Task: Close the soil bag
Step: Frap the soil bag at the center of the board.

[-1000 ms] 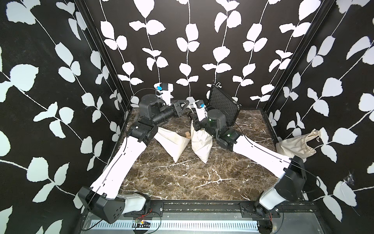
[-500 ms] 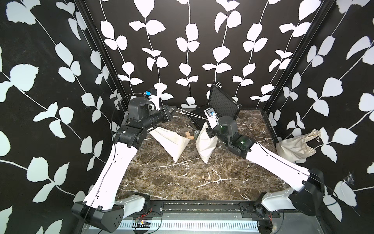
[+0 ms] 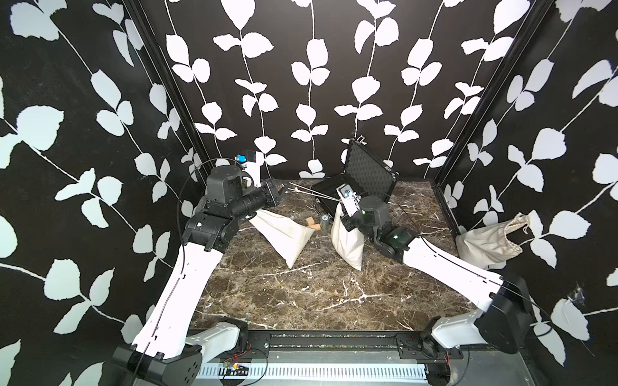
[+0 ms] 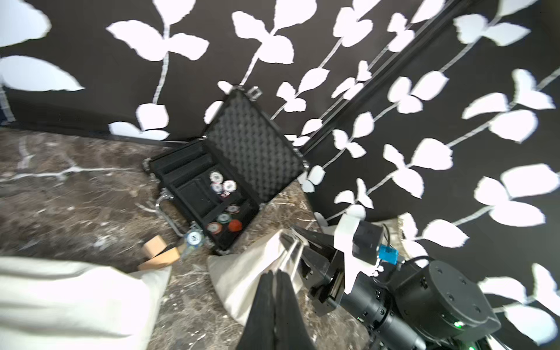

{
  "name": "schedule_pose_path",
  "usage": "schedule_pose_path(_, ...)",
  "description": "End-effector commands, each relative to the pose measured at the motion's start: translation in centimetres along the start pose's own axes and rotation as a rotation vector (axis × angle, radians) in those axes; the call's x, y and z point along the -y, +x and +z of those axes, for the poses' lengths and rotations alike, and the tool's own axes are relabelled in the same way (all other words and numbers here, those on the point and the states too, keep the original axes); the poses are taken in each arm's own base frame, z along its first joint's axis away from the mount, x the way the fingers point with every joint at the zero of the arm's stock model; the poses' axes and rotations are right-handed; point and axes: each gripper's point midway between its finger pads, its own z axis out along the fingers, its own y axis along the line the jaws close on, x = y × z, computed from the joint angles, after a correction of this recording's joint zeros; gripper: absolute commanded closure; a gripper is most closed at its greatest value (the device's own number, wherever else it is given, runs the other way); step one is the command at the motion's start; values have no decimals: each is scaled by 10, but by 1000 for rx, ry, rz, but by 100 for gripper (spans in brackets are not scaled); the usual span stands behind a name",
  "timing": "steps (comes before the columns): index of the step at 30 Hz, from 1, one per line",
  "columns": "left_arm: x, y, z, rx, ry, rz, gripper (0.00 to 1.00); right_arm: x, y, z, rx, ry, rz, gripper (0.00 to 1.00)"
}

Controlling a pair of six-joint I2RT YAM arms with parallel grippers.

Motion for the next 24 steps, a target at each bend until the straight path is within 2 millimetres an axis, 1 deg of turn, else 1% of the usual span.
schedule_pose_path(1,22,-85,-70,402,-50,120,100,70,87,-9,-332,268,-61,79)
schedule_pose_path(3,25,-88,-75,410,-58,136,100,76,61,-27,-293,256,-61,80)
schedule_pose_path(6,31,-94,-87,436,-72,166,100,79,17,-57,-162,199,-53,84)
schedule_pose_path(8,33,-94,-92,442,-74,179,100,78,0,-70,-110,164,-61,88)
schedule_pose_path(9,34,-93,-92,439,-73,182,100,74,-2,-73,-101,134,-71,90)
schedule_pose_path(11,34,-90,-94,429,-73,188,100,60,7,-67,-113,39,-93,92)
schedule_pose_path(14,36,-81,-94,401,-57,206,100,25,33,-50,-141,-225,-36,92)
schedule_pose_path(15,39,-78,-94,386,-43,213,100,18,43,-44,-151,-284,-6,93)
schedule_pose_path(17,42,-70,-90,356,-9,233,100,16,61,-30,-173,-322,61,95)
schedule_pose_path(18,42,-66,-88,343,3,243,100,21,71,-19,-186,-307,86,94)
schedule_pose_path(20,41,-58,-79,300,29,252,100,34,87,0,-225,-233,113,88)
schedule_pose_path(21,40,-54,-73,276,42,250,100,39,93,9,-243,-204,120,86)
schedule_pose_path(22,35,-48,-62,242,49,241,100,41,95,17,-253,-189,126,85)
schedule_pose_path(24,22,-39,-38,170,52,206,100,47,89,29,-255,-152,170,81)
